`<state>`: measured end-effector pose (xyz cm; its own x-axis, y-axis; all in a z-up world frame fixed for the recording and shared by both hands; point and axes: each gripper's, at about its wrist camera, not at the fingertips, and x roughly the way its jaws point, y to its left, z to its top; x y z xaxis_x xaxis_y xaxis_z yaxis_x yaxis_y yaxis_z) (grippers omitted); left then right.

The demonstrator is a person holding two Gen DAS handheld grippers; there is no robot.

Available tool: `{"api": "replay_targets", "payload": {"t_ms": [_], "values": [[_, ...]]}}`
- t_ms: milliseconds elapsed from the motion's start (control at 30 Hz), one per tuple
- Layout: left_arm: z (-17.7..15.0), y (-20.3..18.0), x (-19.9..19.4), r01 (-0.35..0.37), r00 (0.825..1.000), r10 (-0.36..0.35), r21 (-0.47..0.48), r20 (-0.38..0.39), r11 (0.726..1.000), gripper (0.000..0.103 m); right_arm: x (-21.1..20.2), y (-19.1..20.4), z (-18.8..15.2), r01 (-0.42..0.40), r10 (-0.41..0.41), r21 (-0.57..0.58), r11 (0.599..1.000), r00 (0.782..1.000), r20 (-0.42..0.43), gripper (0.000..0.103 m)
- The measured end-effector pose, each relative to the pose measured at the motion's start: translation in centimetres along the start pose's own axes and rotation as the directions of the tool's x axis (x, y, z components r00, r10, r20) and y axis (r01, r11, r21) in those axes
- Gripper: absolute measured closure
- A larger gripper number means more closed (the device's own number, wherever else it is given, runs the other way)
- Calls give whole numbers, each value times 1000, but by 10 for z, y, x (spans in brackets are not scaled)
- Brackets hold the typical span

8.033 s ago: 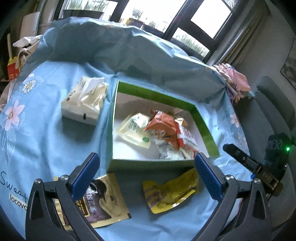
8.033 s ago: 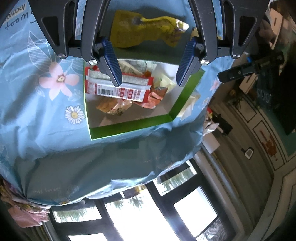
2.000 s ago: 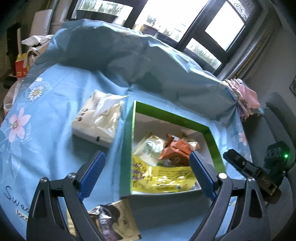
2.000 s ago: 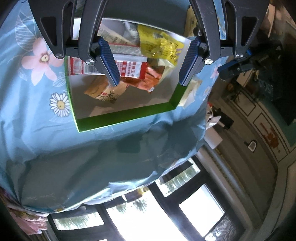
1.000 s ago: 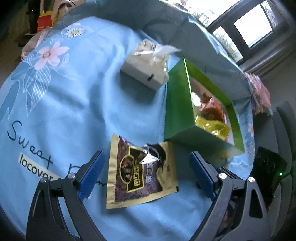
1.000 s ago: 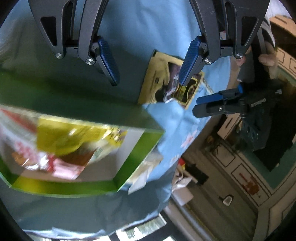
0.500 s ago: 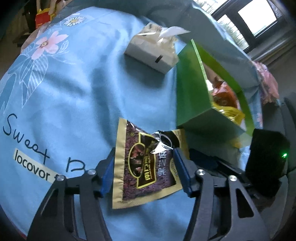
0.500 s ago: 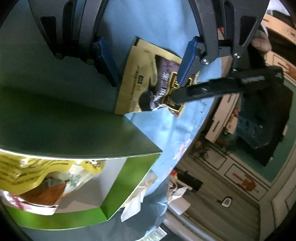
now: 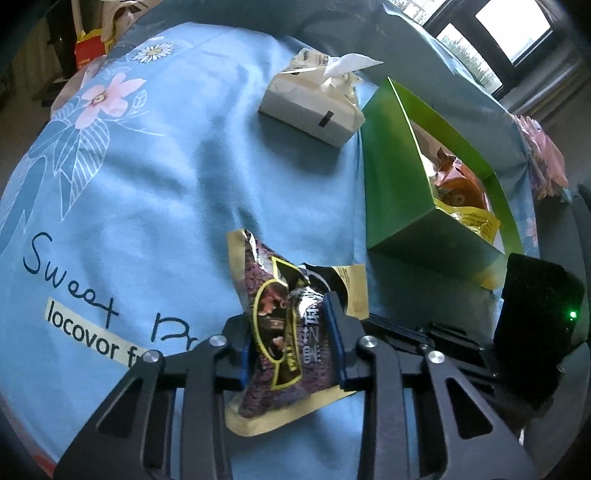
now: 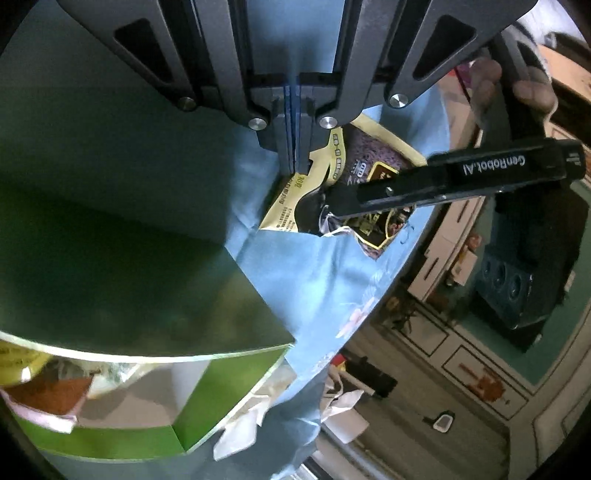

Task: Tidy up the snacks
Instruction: 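Close the left gripper on the dark gold-edged snack bag, then lift the dark bag with the left gripper and carry it over the box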

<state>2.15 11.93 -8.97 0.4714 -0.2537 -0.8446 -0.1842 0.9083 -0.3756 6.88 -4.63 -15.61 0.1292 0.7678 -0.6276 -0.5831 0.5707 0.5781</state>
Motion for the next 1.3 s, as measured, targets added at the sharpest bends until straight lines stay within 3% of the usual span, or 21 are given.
{"api": "replay_targets", "payload": {"t_ms": [267, 700, 1300], "values": [[-2, -7, -23, 47, 997, -49, 30, 64, 998, 80, -20, 7, 2, -9, 9, -14, 1000, 999, 53, 101], [9, -47, -54, 110, 977, -129, 120, 170, 987, 81, -78, 22, 9, -19, 29, -55, 998, 982, 186, 101], [58, -136, -29, 171, 958, -224, 275, 177, 946, 82, -154, -14, 33, 38, -47, 32, 999, 921, 386, 101]]}}
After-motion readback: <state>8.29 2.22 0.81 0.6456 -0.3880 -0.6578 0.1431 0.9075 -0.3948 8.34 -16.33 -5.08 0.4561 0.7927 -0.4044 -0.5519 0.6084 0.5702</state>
